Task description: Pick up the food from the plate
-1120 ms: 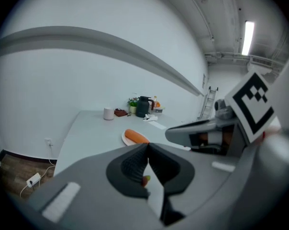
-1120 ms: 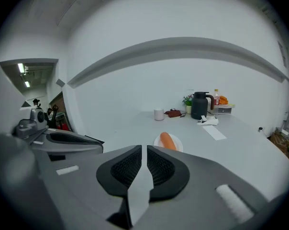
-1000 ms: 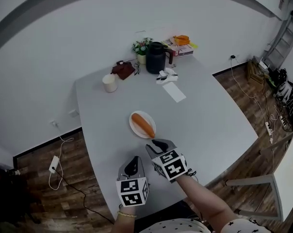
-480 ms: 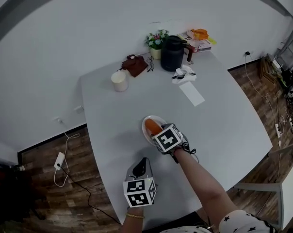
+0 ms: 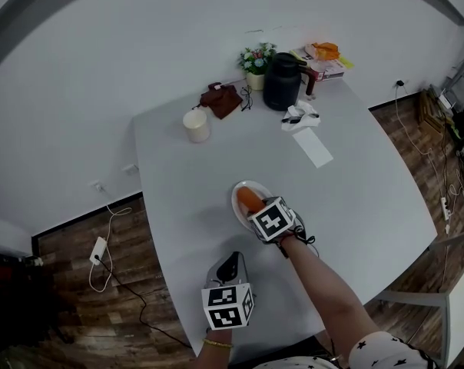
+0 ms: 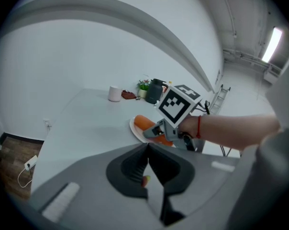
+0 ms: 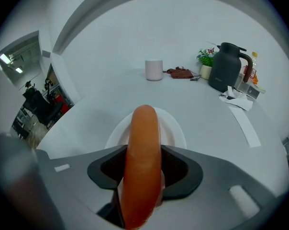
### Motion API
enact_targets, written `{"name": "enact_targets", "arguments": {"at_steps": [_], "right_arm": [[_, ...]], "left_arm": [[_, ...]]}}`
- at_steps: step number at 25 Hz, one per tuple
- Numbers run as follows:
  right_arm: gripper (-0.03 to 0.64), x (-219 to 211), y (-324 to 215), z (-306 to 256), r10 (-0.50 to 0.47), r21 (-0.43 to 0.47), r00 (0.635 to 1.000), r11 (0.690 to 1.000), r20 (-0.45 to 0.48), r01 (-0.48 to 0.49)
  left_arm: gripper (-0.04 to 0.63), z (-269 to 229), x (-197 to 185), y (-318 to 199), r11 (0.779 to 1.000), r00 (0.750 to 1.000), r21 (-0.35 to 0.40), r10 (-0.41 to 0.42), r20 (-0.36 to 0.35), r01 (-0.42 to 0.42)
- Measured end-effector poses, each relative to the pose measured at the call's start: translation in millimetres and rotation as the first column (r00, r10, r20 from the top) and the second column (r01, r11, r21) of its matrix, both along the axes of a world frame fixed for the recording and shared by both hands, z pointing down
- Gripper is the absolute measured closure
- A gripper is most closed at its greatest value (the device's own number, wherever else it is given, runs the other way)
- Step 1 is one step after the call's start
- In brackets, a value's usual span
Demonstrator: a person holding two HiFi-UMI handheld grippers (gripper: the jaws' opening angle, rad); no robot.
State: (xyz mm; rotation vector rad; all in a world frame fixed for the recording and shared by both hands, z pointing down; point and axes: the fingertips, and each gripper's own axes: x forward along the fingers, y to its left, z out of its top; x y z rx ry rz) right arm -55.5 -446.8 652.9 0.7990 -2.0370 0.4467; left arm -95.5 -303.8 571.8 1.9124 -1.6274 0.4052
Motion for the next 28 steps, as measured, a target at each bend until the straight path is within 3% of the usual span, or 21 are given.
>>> {"name": "enact_targets", "arguments": {"at_steps": [3, 6, 10, 16, 21, 28], "right_arm": [[0.417, 7.0, 9.6, -13.3, 0.027, 0.045, 0.998, 0.999, 0.050, -0.030], [0.417, 14.9, 32.0, -42.9, 0.064, 0.101, 0.984, 0.992, 0.164, -0.082], [0.417, 24.9, 81.3, -87.9, 0.072, 0.141, 0.932, 0.981, 0.355, -0.130], [0.416, 47.5, 164.1, -132.7, 0.075, 0.146, 0.856, 0.974, 0.512, -0.173], [0.416, 57.3, 217.7, -143.5, 0.049, 0.168, 0.841, 0.972, 0.539, -0.164], [0.416, 60.4, 230.5, -149.1, 0.006, 0.190, 0.845, 0.973, 0.535, -0.127]], "left_arm": [[0.588, -9.5, 4.4, 4.7, 1.000, 1.000, 0.018, 0.009, 0.008, -0.009], [0.588, -21.3, 7.6, 12.6, 0.999, 1.000, 0.045, 0.012, 0.018, -0.013], [0.588, -40.6, 13.3, 31.1, 0.996, 1.000, 0.093, 0.004, 0.009, -0.005], [0.588, -73.3, 25.9, 69.8, 0.984, 0.999, 0.177, -0.002, 0.033, -0.003], [0.588, -75.0, 27.9, 104.9, 0.985, 0.999, 0.174, -0.026, 0.043, 0.018], [0.588, -74.8, 22.5, 121.4, 0.982, 0.996, 0.173, -0.081, 0.024, 0.076]]}}
